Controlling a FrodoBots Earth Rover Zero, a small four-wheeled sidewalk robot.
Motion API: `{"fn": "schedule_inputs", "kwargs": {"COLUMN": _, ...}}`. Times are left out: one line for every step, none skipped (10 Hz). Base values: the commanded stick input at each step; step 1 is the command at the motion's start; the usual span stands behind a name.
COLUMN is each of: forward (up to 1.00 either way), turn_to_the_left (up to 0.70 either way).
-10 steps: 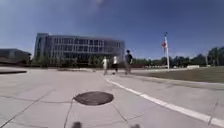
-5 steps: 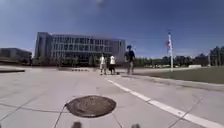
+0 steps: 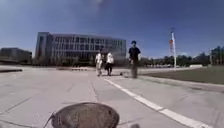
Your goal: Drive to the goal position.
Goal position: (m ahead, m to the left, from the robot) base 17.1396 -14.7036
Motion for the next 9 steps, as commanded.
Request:
{"fn": "schedule_inputs", "kwargs": {"forward": 0.85, "turn_to_the_left": 0.03}}
{"fn": "schedule_inputs", "kwargs": {"forward": 0.85, "turn_to_the_left": 0.03}}
{"fn": "schedule_inputs", "kwargs": {"forward": 0.85, "turn_to_the_left": 0.03}}
{"fn": "schedule_inputs", "kwargs": {"forward": 0.85, "turn_to_the_left": 0.03}}
{"fn": "schedule_inputs", "kwargs": {"forward": 0.85, "turn_to_the_left": 0.03}}
{"fn": "schedule_inputs", "kwargs": {"forward": 0.85, "turn_to_the_left": 0.03}}
{"fn": "schedule_inputs", "kwargs": {"forward": 0.85, "turn_to_the_left": 0.03}}
{"fn": "schedule_inputs", "kwargs": {"forward": 0.85, "turn_to_the_left": 0.03}}
{"fn": "schedule_inputs", "kwargs": {"forward": 0.85, "turn_to_the_left": 0.03}}
